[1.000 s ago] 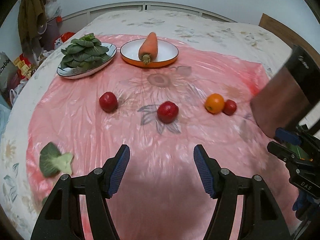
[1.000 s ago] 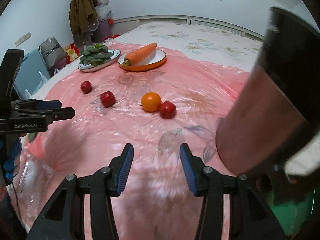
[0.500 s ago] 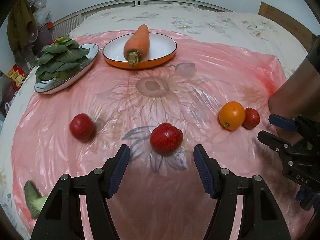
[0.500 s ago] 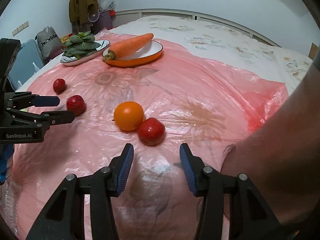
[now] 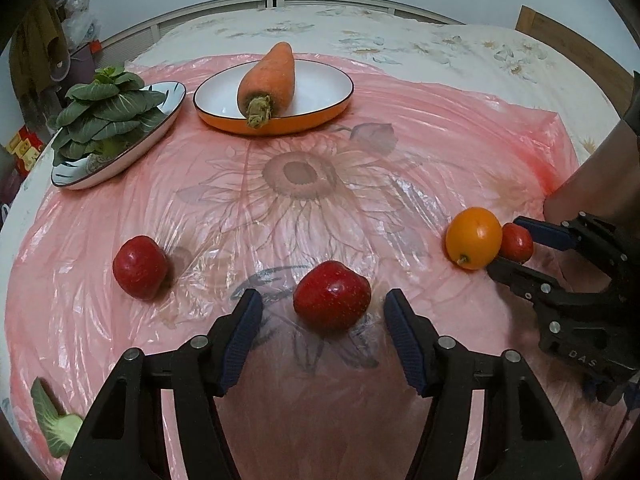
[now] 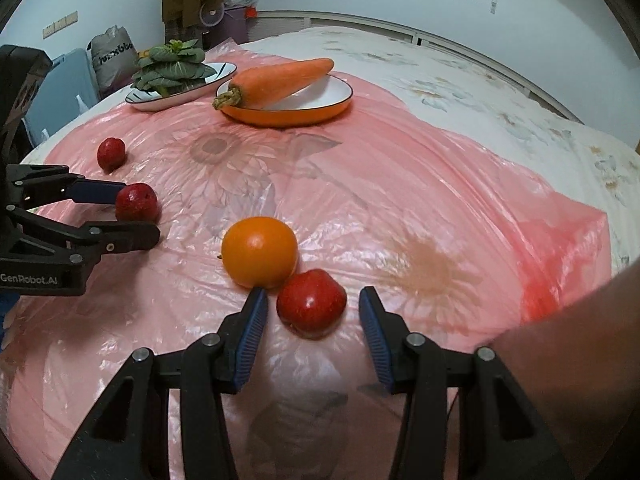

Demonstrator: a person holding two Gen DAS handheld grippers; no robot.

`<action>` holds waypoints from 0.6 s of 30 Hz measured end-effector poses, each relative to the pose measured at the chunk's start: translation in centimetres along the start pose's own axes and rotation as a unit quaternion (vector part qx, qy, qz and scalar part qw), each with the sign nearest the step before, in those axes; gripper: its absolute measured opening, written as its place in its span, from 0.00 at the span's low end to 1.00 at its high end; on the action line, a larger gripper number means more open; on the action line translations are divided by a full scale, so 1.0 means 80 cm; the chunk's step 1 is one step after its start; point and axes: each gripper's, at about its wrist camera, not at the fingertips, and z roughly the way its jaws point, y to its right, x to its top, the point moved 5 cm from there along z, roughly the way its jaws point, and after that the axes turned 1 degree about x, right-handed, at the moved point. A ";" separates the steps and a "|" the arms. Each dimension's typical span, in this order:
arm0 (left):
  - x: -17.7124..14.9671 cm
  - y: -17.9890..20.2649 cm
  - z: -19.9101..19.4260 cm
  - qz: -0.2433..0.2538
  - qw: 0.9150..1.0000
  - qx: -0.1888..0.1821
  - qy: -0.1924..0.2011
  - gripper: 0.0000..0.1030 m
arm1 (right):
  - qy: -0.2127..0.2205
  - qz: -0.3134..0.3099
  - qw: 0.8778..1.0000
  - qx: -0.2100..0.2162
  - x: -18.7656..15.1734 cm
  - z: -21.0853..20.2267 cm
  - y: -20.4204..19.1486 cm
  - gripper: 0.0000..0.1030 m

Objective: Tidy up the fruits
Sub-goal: 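Grasp a red apple with the right tool while the left tool grasps another red apple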

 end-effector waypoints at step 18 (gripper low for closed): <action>0.004 0.004 -0.018 0.009 1.000 -0.021 0.014 0.30 | 0.025 0.079 0.996 0.015 -0.009 -0.024 0.021 0.23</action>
